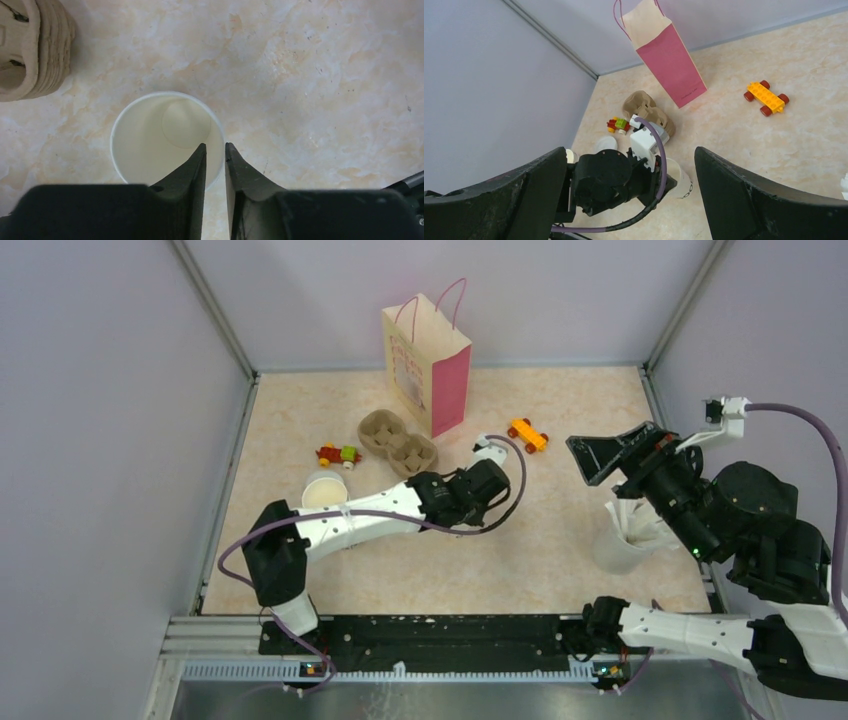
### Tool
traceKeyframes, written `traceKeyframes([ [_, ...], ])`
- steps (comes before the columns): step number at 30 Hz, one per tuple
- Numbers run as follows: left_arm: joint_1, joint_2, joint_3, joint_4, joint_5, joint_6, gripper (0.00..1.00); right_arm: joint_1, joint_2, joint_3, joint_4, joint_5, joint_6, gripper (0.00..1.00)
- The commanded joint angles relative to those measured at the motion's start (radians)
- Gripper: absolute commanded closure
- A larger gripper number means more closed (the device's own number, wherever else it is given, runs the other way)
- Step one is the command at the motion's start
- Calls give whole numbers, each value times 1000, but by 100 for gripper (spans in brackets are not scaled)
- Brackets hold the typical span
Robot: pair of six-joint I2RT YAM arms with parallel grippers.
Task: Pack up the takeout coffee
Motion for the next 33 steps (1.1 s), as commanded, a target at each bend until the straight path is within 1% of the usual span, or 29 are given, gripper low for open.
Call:
traceKeyframes([
  [1,-7,-7,11,28,51,-42,69,7,7,-9,20,15,-1,4],
  [4,-7,-28,66,-17,62,-55,59,7,7,-20,10,16,8,4],
  [5,-6,-40,91,-33,65,-60,53,7,6,-27,5,15,19,4],
  [8,-6,-87,157,-66,61,-65,29,8,4,-63,8,1,55,4],
  [12,6,-193,213,-115,5,-82,3,7,14,-115,23,-31,120,5],
  [13,13,-217,225,-135,-8,-94,1,6,20,-129,26,-41,135,5],
  [15,23,-273,255,-166,-11,-103,1,6,35,-159,35,-55,153,5],
  [18,23,-361,264,-189,-16,-97,1,7,72,-188,3,-51,200,5],
  [22,23,-483,204,-231,-64,-95,1,7,154,-214,-20,-37,146,5],
  [25,24,-553,144,-283,-112,-91,1,-18,237,-171,-117,-12,162,3],
  [28,27,-563,174,-410,-155,-100,1,-97,296,-142,-99,-152,123,3],
  [29,31,-555,199,-480,-171,-111,1,-118,308,-147,-76,-205,107,3],
  [31,40,-526,257,-587,-207,-138,1,-137,325,-154,-24,-273,86,3],
  [33,66,-487,316,-662,-212,-146,1,-141,341,-156,11,-309,63,3],
])
